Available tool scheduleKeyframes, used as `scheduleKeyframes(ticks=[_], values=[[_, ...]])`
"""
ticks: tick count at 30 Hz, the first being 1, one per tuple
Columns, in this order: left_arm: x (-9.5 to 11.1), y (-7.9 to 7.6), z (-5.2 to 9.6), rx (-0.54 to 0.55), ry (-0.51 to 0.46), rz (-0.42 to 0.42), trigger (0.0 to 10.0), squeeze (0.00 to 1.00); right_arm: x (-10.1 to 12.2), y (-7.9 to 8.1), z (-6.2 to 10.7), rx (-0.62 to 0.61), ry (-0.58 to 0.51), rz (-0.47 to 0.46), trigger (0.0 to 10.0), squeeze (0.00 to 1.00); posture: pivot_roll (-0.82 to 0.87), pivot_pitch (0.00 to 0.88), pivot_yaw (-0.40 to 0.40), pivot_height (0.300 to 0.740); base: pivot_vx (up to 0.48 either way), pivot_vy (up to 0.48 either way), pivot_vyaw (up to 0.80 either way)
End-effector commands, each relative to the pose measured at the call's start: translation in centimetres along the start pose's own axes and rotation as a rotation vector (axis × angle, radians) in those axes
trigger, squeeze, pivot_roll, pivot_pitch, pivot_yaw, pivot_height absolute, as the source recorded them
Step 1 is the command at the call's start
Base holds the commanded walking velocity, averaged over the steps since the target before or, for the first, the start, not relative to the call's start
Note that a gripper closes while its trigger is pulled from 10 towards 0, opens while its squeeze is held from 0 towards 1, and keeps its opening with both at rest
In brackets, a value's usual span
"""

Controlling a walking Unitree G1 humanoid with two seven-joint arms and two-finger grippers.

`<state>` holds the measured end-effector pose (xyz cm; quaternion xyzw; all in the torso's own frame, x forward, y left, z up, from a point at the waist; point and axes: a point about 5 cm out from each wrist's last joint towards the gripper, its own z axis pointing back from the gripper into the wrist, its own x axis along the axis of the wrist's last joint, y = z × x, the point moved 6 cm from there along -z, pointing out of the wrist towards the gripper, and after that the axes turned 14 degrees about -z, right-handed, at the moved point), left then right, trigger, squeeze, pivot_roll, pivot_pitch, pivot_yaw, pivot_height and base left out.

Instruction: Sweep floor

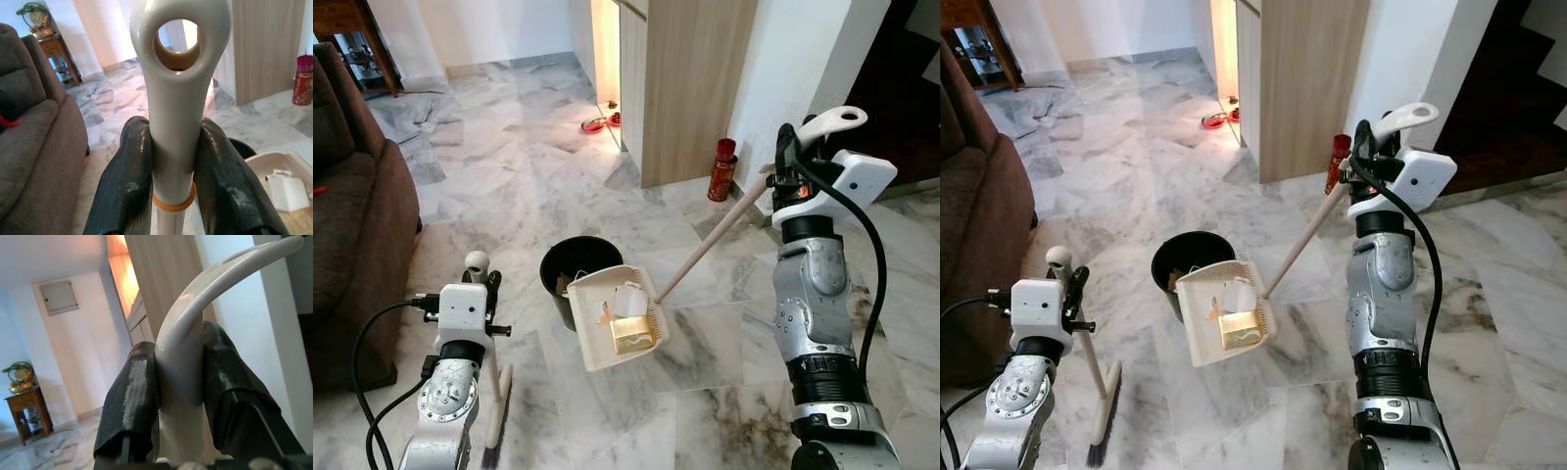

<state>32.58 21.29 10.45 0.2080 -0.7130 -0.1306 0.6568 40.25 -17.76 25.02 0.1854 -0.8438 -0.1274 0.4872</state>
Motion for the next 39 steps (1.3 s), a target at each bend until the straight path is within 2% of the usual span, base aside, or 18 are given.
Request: scheduleKeyframes(ticks=[1,6,28,34,39], values=[[0.26,0.11,0.04,-0.003,-0.014,-0.032,10.0,0.0,1.19,1.05,-0.59,0.029,-0.053,-0.019,10.0,0.0,0.03,0.0,0.03,0.74,0.0,0.0,0.68],[0.21,0.24,0.05,0.001,-0.011,-0.033,10.0,0.0,0.88,0.86,-0.35,0.029,-0.041,-0.032,10.0,0.0,0.03,0.0,0.031,0.74,0.179,0.0,0.77],[0.39,0.14,-0.2,0.004,-0.008,-0.025,10.0,0.0,0.91,0.94,-0.65,0.04,-0.036,-0.038,10.0,0.0,0.04,0.0,0.028,0.74,0.43,0.0,0.0],[0.29,0.19,-0.11,0.008,-0.001,-0.028,10.0,0.0,1.04,1.39,-0.73,0.061,-0.041,-0.044,10.0,0.0,0.04,0.0,0.026,0.74,0.437,0.0,0.61],[0.34,0.22,-0.15,0.01,-0.003,-0.027,10.0,0.0,1.14,1.45,-0.76,0.067,-0.044,-0.053,10.0,0.0,0.04,0.0,0.025,0.74,0.435,0.0,0.0]])
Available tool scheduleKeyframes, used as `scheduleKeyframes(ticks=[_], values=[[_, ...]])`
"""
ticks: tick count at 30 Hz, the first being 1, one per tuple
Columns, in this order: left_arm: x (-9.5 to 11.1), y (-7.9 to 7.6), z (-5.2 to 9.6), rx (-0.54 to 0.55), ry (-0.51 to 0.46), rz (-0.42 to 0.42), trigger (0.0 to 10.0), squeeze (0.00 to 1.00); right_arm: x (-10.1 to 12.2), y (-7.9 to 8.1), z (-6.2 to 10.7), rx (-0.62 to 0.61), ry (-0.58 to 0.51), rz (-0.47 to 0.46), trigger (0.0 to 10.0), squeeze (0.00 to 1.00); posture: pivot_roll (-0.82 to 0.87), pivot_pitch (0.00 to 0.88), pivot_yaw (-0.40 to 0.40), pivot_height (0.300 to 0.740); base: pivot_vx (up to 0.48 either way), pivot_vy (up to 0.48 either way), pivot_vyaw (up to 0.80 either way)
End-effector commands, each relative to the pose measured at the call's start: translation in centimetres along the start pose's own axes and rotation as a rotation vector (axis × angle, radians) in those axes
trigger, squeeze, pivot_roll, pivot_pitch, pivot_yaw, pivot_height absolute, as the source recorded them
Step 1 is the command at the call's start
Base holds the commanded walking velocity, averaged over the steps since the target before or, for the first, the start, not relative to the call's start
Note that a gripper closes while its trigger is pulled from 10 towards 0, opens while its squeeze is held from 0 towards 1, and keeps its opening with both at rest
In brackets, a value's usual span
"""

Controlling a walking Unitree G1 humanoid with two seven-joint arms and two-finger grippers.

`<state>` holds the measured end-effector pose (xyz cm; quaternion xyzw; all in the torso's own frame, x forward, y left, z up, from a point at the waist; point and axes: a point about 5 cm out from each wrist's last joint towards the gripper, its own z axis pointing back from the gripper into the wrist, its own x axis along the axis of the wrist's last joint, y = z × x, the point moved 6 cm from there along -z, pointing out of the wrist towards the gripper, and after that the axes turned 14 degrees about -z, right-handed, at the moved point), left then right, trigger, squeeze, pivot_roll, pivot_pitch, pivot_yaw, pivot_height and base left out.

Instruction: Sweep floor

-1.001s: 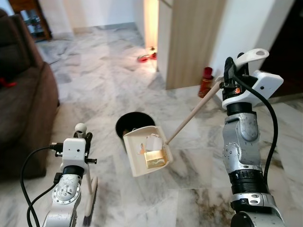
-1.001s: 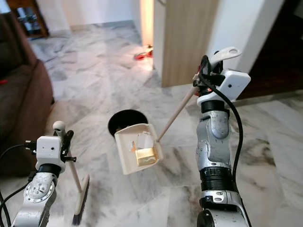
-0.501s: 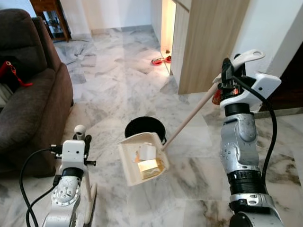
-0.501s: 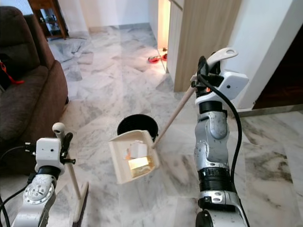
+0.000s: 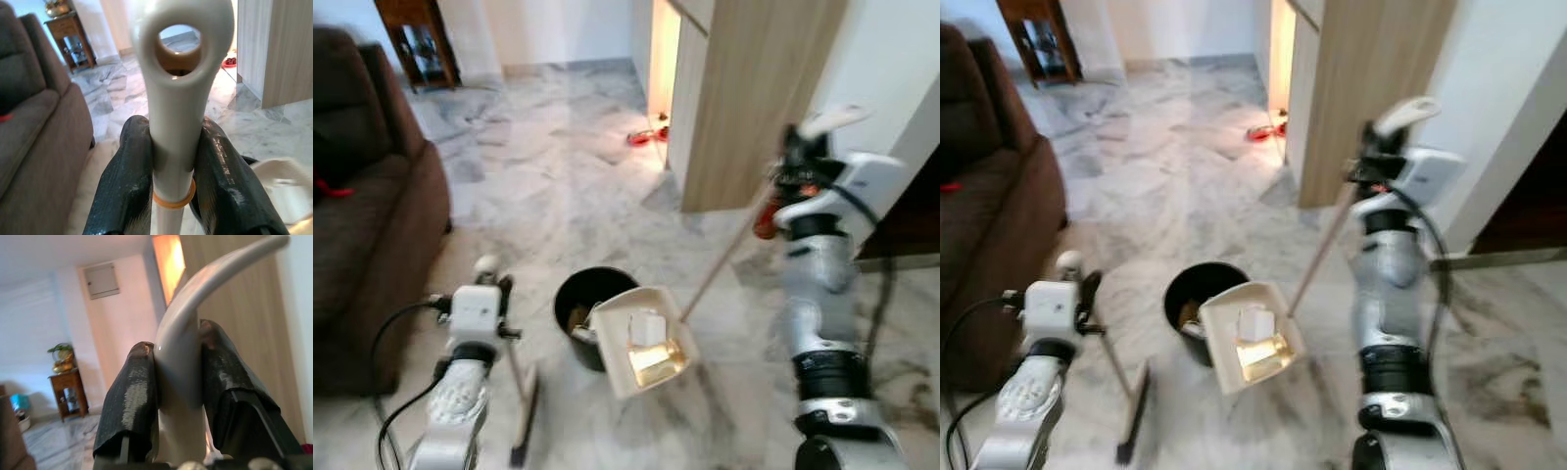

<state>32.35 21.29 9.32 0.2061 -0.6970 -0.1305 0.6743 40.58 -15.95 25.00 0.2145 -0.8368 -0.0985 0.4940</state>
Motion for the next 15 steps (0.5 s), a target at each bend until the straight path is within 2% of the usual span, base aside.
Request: scheduleKeyframes(ticks=[1,9,15], values=[[1.39,0.71,-0.46,0.025,-0.05,-0.027,10.0,0.0,2.17,0.0,-0.45,0.004,-0.083,-0.021,10.0,0.0,0.04,0.0,0.026,0.74,0.435,0.0,0.0],[1.54,0.73,-0.49,0.026,-0.055,-0.024,10.0,0.0,2.15,0.21,-0.46,0.017,-0.087,-0.025,10.0,0.0,0.05,0.0,0.025,0.74,0.435,0.0,0.73],[1.64,0.6,-0.57,0.025,-0.058,-0.023,10.0,0.0,2.22,0.38,-0.53,0.028,-0.091,-0.043,10.0,0.0,0.05,0.0,0.023,0.74,0.432,0.0,0.0]])
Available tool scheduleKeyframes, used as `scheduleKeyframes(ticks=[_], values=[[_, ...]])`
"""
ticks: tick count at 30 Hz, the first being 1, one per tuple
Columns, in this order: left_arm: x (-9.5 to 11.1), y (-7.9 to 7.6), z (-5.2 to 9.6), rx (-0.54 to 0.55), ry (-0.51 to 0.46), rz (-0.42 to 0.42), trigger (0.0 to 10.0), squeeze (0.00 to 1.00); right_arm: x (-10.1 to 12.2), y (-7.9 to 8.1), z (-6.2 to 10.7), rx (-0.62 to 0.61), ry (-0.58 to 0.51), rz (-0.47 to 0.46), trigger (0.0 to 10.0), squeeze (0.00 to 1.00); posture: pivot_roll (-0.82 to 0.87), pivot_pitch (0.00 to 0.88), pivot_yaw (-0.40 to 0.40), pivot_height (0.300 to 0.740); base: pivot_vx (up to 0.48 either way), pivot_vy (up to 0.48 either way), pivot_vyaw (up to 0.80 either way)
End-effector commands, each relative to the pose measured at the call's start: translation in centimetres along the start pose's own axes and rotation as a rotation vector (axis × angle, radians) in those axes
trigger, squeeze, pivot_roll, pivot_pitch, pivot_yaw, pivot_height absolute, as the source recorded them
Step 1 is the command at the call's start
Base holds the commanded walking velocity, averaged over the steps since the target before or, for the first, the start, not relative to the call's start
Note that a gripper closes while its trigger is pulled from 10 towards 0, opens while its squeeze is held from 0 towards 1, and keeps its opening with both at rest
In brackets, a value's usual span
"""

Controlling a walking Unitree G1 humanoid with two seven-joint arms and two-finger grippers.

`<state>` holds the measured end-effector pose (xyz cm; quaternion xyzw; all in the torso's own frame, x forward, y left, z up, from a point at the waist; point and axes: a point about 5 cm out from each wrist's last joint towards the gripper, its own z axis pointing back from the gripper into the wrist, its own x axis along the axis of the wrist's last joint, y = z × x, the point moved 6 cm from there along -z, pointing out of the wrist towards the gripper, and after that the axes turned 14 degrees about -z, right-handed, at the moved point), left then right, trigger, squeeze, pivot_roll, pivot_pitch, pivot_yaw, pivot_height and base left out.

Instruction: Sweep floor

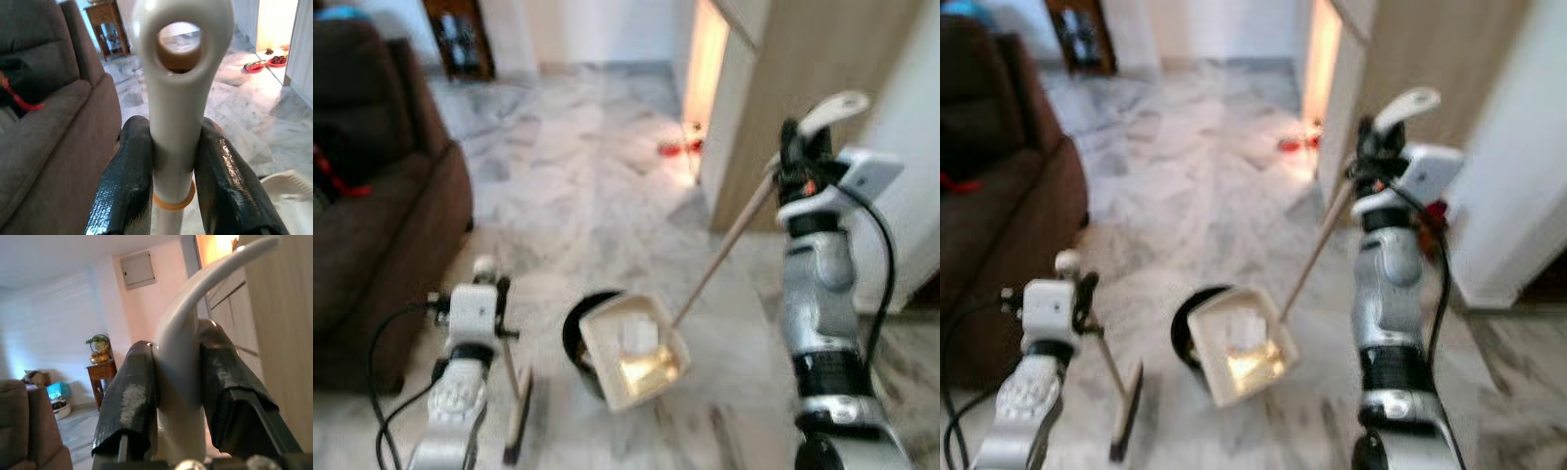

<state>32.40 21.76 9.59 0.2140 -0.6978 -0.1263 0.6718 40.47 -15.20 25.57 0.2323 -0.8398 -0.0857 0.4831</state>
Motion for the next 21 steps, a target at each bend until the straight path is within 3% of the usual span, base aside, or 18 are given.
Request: scheduleKeyframes(ticks=[1,12,21], values=[[1.6,0.1,-0.5,0.008,-0.058,-0.017,10.0,0.0,2.1,-0.5,-0.3,-0.014,-0.08,-0.024,10.0,0.0,0.05,0.0,0.023,0.74,0.435,0.0,0.0],[1.6,0.8,-0.6,0.026,-0.062,-0.02,10.0,0.0,2.1,-0.3,-0.3,-0.005,-0.081,-0.028,10.0,0.0,0.05,0.0,0.023,0.74,0.419,0.0,0.0],[2.0,0.6,-0.7,0.024,-0.076,-0.01,10.0,0.0,3.8,0.7,-0.8,0.046,-0.153,-0.065,10.0,0.0,0.05,0.0,0.021,0.74,0.416,0.0,0.0]])
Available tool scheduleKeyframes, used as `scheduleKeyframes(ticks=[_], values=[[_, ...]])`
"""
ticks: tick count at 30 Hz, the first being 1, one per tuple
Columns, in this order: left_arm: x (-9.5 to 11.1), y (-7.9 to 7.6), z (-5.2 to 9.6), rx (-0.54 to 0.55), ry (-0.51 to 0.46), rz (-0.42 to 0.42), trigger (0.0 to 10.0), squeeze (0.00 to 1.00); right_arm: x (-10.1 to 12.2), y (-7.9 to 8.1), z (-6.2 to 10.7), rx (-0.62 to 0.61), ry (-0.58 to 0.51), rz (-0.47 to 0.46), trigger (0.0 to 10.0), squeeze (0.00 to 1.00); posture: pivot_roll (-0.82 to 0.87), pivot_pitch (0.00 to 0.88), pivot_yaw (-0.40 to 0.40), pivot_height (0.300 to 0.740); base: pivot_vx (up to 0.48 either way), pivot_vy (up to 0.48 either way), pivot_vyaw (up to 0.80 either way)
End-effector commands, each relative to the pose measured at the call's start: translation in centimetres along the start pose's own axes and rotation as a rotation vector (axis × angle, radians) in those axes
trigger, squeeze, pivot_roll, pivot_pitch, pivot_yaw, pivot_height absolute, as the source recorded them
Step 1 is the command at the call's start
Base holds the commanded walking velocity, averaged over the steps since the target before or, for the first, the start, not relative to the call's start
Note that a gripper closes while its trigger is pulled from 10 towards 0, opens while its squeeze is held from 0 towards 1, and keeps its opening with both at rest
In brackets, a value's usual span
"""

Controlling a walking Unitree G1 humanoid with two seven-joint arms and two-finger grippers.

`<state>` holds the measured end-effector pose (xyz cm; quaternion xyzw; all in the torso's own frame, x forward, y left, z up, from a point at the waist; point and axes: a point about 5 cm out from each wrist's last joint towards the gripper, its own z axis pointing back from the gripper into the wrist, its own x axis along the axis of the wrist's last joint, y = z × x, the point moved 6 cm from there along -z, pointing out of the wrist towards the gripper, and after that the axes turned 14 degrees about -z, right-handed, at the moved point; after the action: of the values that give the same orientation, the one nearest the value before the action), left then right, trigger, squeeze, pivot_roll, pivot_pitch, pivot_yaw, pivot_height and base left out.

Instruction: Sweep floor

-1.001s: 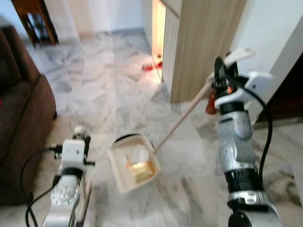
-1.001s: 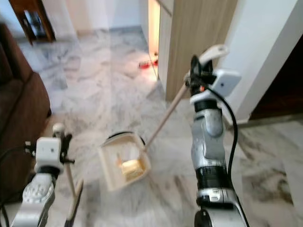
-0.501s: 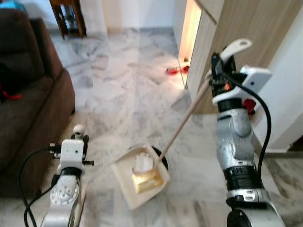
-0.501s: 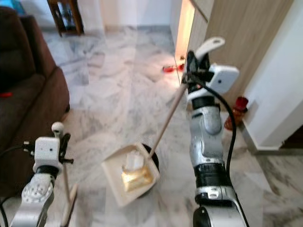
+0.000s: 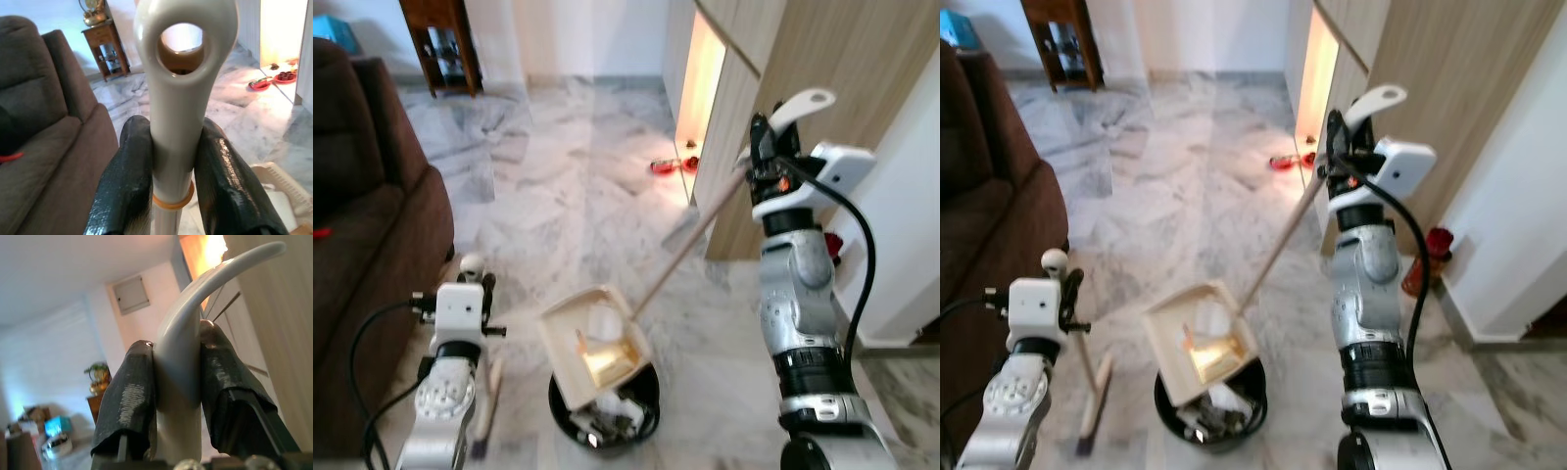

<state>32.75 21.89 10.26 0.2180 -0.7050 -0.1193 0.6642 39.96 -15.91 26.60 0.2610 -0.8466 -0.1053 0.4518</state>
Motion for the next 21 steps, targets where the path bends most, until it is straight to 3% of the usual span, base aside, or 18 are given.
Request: scheduleKeyframes(ticks=[1,6,9,15,19,21], values=[[1.5,0.2,-0.3,0.001,-0.061,-0.01,10.0,0.0,2.3,0.9,-0.9,0.038,-0.088,0.005,10.0,0.0,0.06,0.0,0.019,0.74,0.296,0.0,0.0],[1.6,0.0,-0.2,-0.007,-0.069,-0.003,10.0,0.0,2.3,0.9,-0.9,0.039,-0.089,0.004,10.0,0.0,0.06,0.0,0.02,0.74,0.059,0.0,0.0],[1.8,-0.2,-0.1,-0.017,-0.08,0.005,10.0,0.0,2.0,2.6,-0.5,0.136,-0.075,-0.005,10.0,0.0,0.05,0.0,0.022,0.74,0.0,0.0,0.0],[1.7,-0.2,-0.1,-0.016,-0.078,0.005,10.0,0.0,2.3,3.2,-0.1,0.183,-0.084,-0.014,10.0,0.0,0.05,0.0,0.025,0.74,0.0,0.0,0.0],[1.7,-0.3,-0.1,-0.022,-0.079,0.006,10.0,0.0,2.3,3.8,0.0,0.232,-0.079,0.024,10.0,0.0,0.05,0.0,0.029,0.74,0.0,0.0,0.0],[1.7,-0.4,-0.2,-0.027,-0.08,0.008,10.0,0.0,1.8,4.9,0.4,0.317,-0.055,0.114,10.0,0.0,0.04,0.0,0.032,0.74,0.0,0.0,0.0]])
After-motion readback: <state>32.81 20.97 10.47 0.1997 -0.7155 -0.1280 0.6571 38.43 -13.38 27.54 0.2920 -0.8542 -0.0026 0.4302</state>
